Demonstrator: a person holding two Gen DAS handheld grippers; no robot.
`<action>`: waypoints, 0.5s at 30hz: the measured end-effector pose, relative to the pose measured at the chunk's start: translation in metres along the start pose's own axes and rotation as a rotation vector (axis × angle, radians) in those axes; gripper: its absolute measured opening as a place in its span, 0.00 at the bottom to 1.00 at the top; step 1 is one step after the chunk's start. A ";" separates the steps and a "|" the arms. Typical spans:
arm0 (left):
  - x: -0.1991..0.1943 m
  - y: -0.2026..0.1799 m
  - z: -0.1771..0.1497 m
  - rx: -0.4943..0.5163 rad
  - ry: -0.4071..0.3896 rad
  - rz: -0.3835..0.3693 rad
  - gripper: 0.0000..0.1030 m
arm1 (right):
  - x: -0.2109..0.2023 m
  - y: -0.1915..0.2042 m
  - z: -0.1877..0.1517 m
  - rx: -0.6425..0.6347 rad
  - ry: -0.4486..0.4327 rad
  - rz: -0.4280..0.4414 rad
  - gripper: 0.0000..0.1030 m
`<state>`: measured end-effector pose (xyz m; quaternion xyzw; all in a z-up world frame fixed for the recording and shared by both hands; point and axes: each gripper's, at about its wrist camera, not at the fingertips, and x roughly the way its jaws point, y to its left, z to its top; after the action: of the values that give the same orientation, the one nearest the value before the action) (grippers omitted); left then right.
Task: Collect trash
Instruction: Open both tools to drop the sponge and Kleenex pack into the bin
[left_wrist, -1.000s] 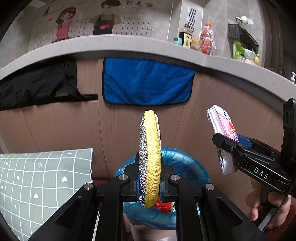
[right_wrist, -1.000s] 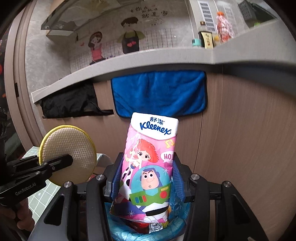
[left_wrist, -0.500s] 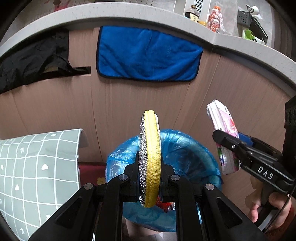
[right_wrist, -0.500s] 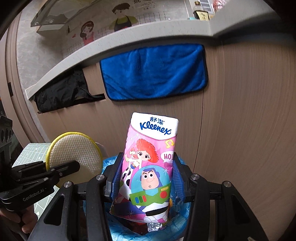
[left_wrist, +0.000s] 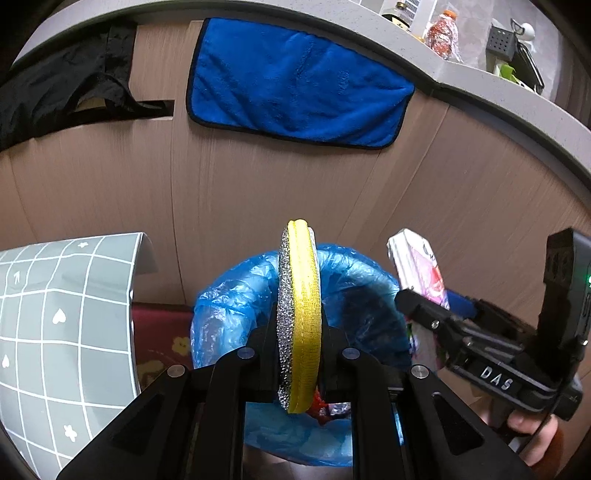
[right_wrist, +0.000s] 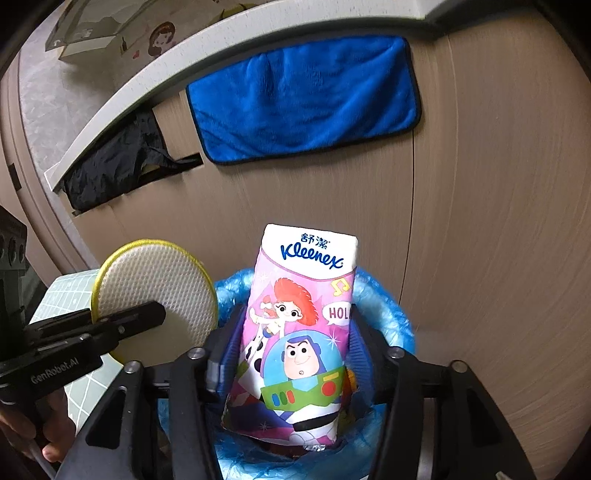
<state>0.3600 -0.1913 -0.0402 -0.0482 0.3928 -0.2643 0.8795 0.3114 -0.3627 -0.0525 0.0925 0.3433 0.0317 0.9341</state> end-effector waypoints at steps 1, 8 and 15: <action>-0.001 0.000 0.000 0.000 -0.002 0.000 0.18 | 0.000 0.001 -0.001 -0.001 0.004 -0.003 0.50; -0.019 0.004 0.000 -0.024 -0.030 -0.022 0.21 | -0.014 0.001 -0.004 0.013 -0.030 -0.010 0.51; -0.064 0.008 -0.015 -0.035 -0.090 0.072 0.26 | -0.044 0.003 -0.009 0.051 -0.074 -0.011 0.53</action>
<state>0.3169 -0.1502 -0.0103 -0.0614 0.3589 -0.2232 0.9042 0.2720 -0.3643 -0.0301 0.1156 0.3099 0.0142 0.9436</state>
